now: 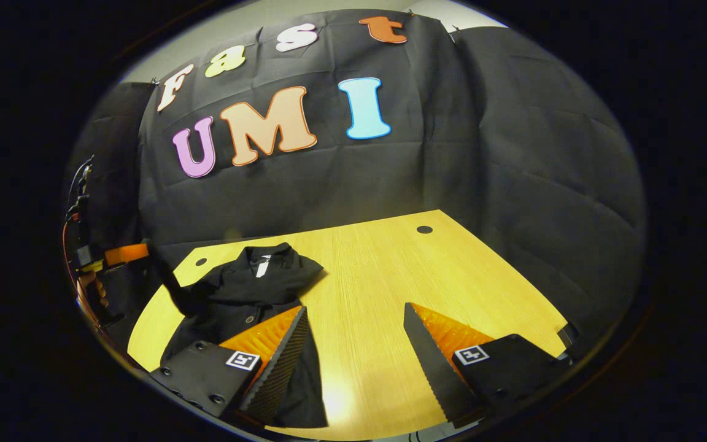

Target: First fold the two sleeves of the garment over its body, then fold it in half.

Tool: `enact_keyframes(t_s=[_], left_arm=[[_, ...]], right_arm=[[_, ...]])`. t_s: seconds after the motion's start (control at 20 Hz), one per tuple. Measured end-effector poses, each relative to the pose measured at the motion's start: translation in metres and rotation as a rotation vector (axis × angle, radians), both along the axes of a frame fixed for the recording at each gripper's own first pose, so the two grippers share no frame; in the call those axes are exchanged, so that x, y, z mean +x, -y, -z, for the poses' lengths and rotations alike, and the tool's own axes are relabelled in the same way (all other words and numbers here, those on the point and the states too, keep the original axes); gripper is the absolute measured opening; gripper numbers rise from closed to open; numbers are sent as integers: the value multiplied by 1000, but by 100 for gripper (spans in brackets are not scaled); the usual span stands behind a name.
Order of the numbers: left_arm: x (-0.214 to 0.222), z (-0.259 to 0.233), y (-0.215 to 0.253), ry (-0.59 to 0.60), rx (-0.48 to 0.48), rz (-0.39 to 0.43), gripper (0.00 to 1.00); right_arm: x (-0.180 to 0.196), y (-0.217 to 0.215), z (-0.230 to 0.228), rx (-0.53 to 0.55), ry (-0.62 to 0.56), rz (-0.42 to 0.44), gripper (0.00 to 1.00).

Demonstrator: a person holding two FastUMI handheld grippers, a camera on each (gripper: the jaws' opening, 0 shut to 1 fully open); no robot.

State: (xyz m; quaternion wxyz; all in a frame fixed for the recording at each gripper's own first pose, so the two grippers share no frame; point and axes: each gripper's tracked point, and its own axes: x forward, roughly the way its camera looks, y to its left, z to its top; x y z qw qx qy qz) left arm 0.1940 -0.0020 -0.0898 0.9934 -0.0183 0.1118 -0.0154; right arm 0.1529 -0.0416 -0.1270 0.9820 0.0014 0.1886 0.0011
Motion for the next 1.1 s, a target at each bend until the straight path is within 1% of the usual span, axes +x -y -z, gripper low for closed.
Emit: enact_keyframes(t_s=[0.1, 0.15, 0.2, 0.25, 0.3, 0.35, 0.45, 0.5, 0.55, 0.6, 0.7, 0.8, 0.85, 0.9, 1.1], left_arm=[[26, 1, 39, 9, -1, 40, 0], [39, 2, 59, 16, -10, 65, 0], [50, 6, 77, 11, -13, 85, 0], [59, 11, 93, 5, -9, 101, 0], [68, 19, 108, -7, -2, 117, 0], [75, 27, 122, -19, 8, 131, 0], [88, 43, 146, -41, 29, 156, 0], [92, 53, 156, -59, 37, 161, 0], [95, 62, 166, -82, 38, 170, 0], [97, 71, 175, -106, 40, 182, 0], [100, 90, 192, -157, 70, 196, 0], [103, 104, 198, -187, 98, 179, 0], [105, 110, 202, -201, 94, 178, 0], [104, 114, 207, -212, 87, 179, 0], [105, 106, 222, -189, 65, 192, 0]], right_arm=[[4, 18, 1, -6, -4, 4, 99], [3, 26, 2, -2, -11, 7, 94], [4, 31, 2, 14, -19, 8, 99], [7, 32, -2, 34, -20, 6, 94], [10, 35, -4, 49, -18, 7, 94], [15, 39, -6, 56, -19, 6, 99], [18, 44, -5, 70, -31, -5, 99], [20, 45, -6, 78, -33, -14, 94], [21, 47, -6, 83, -37, -20, 94], [22, 49, -5, 82, -42, -23, 99], [22, 53, -3, 88, -52, -29, 99], [20, 51, -1, 107, -58, -39, 99], [19, 51, 3, 108, -65, -41, 94], [18, 52, 7, 107, -75, -40, 99], [15, 54, 7, 106, -84, -42, 98]])
